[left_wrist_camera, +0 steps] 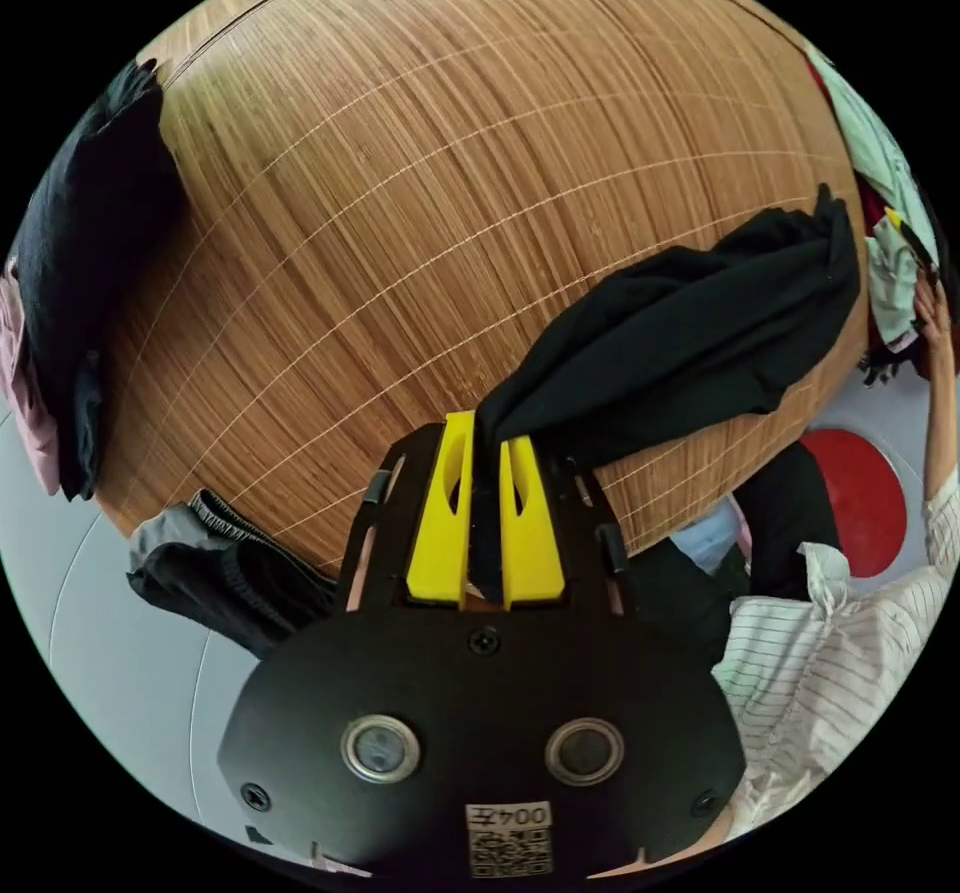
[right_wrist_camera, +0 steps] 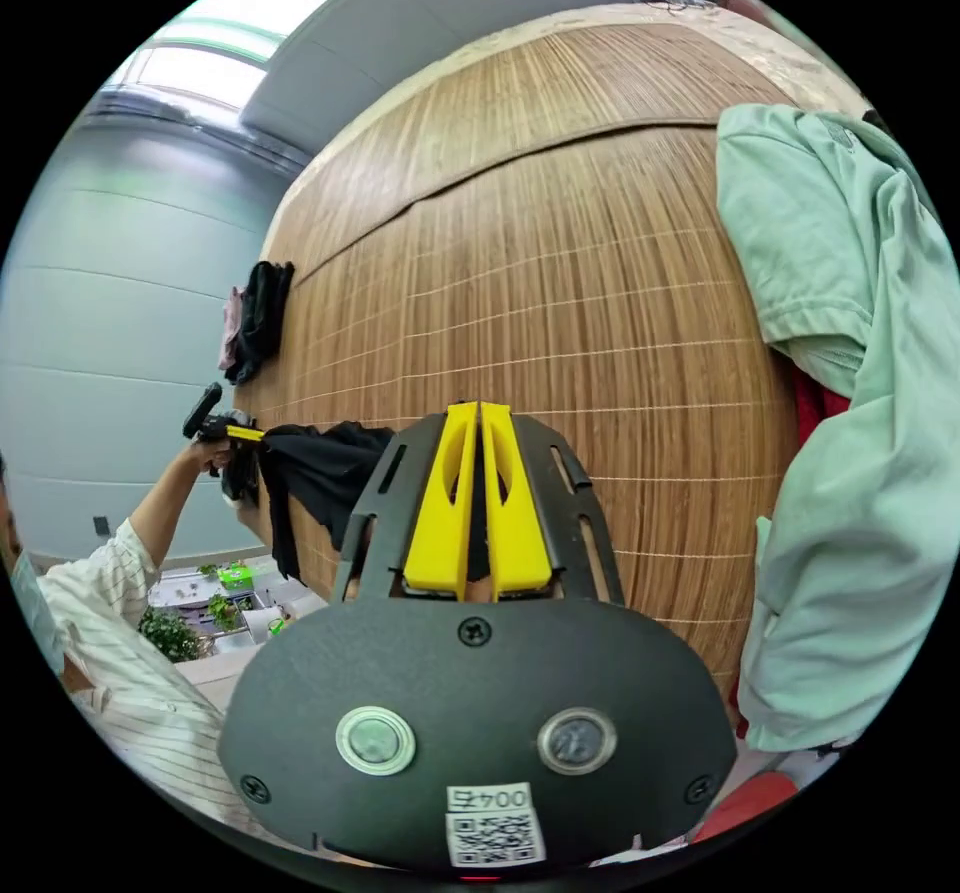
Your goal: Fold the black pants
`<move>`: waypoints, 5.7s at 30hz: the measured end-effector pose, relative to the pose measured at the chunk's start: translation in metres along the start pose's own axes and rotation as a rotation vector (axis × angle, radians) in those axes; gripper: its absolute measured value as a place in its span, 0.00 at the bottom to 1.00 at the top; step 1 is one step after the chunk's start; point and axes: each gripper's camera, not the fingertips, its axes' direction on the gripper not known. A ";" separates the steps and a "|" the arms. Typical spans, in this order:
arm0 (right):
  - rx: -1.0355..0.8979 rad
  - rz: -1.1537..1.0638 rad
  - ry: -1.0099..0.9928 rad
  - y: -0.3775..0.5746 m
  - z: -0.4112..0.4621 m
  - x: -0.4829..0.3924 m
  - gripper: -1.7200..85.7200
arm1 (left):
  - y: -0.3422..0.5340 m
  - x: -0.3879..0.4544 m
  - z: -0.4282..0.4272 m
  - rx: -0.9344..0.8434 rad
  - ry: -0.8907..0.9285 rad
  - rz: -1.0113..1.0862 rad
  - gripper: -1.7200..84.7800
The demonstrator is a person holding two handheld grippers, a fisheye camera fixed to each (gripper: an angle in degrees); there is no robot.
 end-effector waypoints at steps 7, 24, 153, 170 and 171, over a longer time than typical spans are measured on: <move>0.010 -0.148 -0.130 0.059 0.015 -0.025 0.12 | 0.077 -0.048 0.002 0.246 0.313 0.088 0.03; -0.135 -0.309 0.085 0.161 0.044 -0.037 0.13 | 0.269 -0.035 0.002 1.175 0.582 0.060 0.03; -0.336 -0.488 1.016 0.387 0.060 -0.427 0.03 | 0.738 0.403 0.265 0.755 -0.354 -0.320 0.09; 0.105 -0.418 0.562 0.419 -0.027 -0.364 0.11 | 0.743 0.412 0.270 0.780 -0.267 -0.293 0.10; 0.050 -0.441 0.595 0.418 -0.009 -0.360 0.11 | 0.744 0.414 0.266 0.777 -0.273 -0.289 0.10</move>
